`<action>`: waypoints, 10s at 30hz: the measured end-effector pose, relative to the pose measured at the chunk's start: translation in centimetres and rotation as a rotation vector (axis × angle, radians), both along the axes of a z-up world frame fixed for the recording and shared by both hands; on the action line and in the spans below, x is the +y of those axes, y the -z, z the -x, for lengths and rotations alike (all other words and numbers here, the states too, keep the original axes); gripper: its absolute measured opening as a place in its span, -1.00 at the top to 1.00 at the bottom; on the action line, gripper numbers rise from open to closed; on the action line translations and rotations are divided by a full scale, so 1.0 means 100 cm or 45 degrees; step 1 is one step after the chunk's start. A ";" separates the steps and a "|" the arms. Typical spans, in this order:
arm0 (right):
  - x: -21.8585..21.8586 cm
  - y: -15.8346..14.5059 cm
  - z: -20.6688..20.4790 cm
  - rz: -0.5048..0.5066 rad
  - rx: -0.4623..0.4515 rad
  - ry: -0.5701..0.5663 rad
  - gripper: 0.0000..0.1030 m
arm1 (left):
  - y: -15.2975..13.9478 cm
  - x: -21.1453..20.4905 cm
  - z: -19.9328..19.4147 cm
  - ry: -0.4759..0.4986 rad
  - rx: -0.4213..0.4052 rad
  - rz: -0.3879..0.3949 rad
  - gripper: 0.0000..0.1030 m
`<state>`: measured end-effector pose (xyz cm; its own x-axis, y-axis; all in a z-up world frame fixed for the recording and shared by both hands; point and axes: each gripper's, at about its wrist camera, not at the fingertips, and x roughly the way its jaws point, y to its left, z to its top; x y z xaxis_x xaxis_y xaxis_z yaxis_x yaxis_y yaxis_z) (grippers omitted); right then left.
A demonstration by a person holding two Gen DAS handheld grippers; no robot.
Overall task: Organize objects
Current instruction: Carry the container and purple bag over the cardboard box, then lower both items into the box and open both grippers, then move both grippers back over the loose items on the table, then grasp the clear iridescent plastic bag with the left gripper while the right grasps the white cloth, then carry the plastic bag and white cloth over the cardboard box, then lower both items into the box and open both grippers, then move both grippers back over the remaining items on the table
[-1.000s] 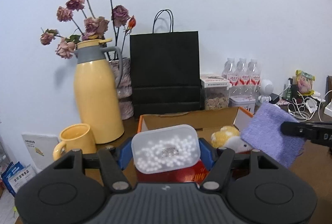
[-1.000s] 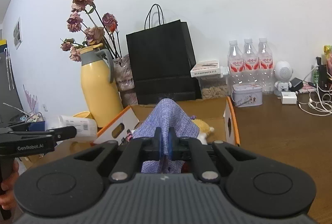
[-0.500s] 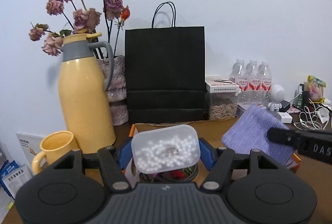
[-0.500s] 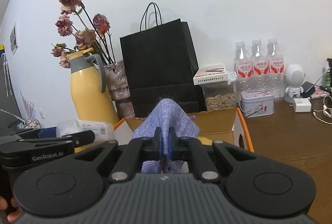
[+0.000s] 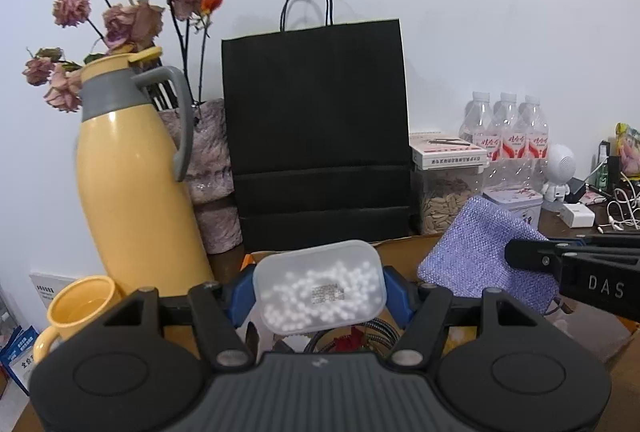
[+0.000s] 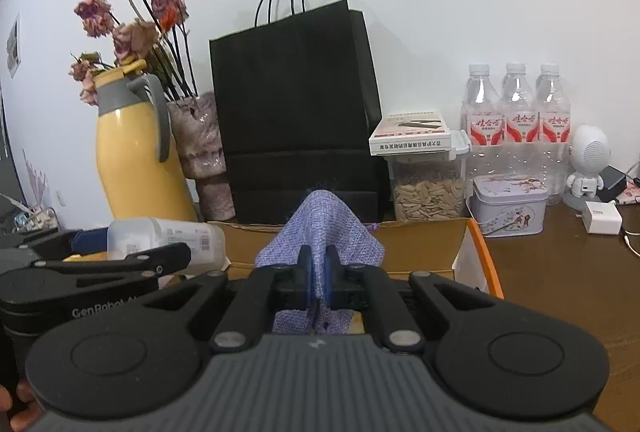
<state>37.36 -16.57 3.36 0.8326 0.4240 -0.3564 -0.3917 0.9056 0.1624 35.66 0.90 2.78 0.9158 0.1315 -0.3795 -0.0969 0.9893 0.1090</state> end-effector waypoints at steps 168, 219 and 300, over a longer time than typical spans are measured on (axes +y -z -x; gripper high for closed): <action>-0.060 -0.019 0.169 -0.122 -0.036 0.016 0.82 | -0.019 -0.028 0.172 0.107 0.019 0.084 0.46; -0.040 0.018 -0.057 0.074 0.097 0.113 0.40 | 0.009 -0.049 -0.055 0.101 0.078 0.048 0.08; -0.055 0.066 0.163 0.327 0.267 0.124 -1.00 | 0.055 0.045 0.155 -0.102 0.384 0.150 -1.00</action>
<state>21.09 -22.04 -3.20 0.7620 0.2204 -0.6090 -0.2838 0.9589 -0.0081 20.20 5.38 -2.68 0.7482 0.1381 -0.6489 -0.1559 0.9873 0.0303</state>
